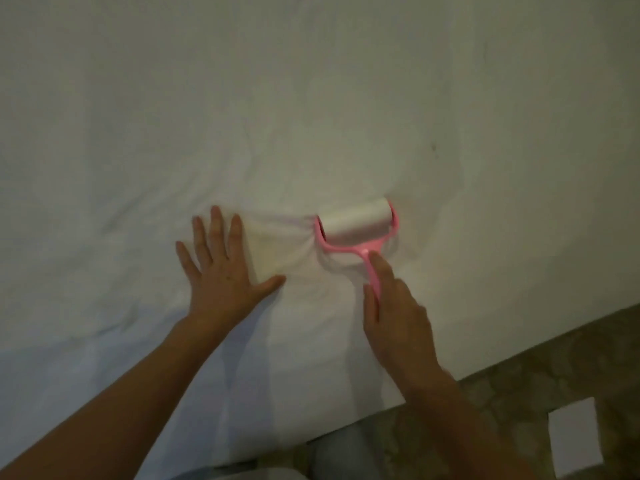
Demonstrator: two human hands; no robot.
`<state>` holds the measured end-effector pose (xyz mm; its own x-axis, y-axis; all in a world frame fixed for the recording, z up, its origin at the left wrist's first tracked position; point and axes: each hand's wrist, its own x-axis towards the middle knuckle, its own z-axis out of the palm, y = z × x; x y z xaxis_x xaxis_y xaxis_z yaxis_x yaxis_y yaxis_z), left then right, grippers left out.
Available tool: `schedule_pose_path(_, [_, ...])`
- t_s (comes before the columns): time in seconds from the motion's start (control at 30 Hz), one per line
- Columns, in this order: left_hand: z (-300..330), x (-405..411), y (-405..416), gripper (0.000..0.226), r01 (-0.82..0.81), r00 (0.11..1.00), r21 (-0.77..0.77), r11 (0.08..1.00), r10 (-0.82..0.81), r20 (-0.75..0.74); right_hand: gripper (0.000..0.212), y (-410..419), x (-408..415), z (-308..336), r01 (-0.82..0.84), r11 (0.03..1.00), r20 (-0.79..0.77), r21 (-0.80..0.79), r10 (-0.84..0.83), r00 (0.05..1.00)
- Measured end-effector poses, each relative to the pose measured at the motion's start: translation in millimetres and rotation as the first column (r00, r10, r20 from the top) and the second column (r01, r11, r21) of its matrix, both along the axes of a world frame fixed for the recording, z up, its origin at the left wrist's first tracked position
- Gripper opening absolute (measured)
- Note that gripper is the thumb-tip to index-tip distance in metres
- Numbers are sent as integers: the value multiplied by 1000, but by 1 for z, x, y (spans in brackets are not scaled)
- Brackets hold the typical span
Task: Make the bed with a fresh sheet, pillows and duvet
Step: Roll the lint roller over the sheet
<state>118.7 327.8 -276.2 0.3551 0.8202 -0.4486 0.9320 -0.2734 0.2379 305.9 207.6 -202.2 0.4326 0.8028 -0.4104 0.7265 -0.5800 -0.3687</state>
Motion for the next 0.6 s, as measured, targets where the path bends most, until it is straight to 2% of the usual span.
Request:
schedule_pose_path(0.07, [2,11,1,111,-40,999,22,999,40,-16,52,62,12,-8,-18,1000,32,11,18,999])
schedule_pose_path(0.13, [8,17,6,96,-60,998,70,996,62,-23,54,126,26,-17,-43,999,64,-2,43,997])
schedule_pose_path(0.2, [15,22,10,57,-88,996,89,992,86,27,56,191,38,-22,-74,997,73,-2,74,995])
schedule_pose_path(0.23, [19,25,13,34,-161,984,43,986,156,89,57,223,44,-23,-84,996,69,4,84,994])
schedule_pose_path(0.27, [23,27,15,21,-249,958,-61,967,255,135,60,252,48,-21,-85,996,55,11,85,995])
schedule_pose_path(0.33, [23,27,16,33,-418,859,-335,845,487,157,63,296,55,-15,-87,996,15,34,87,996])
schedule_pose_path(0.4, [22,27,19,42,-515,707,-554,655,690,159,64,320,59,-10,-115,991,1,68,115,993])
schedule_pose_path(0.47, [20,27,24,46,-568,559,-657,496,818,135,64,319,59,-11,-141,986,-5,84,142,990])
schedule_pose_path(0.5, [19,27,28,47,-579,513,-686,441,851,114,63,308,59,-15,-146,986,0,80,146,989])
schedule_pose_path(0.6, [14,25,37,49,-571,469,-754,326,883,26,57,229,59,-30,-154,986,43,63,152,987])
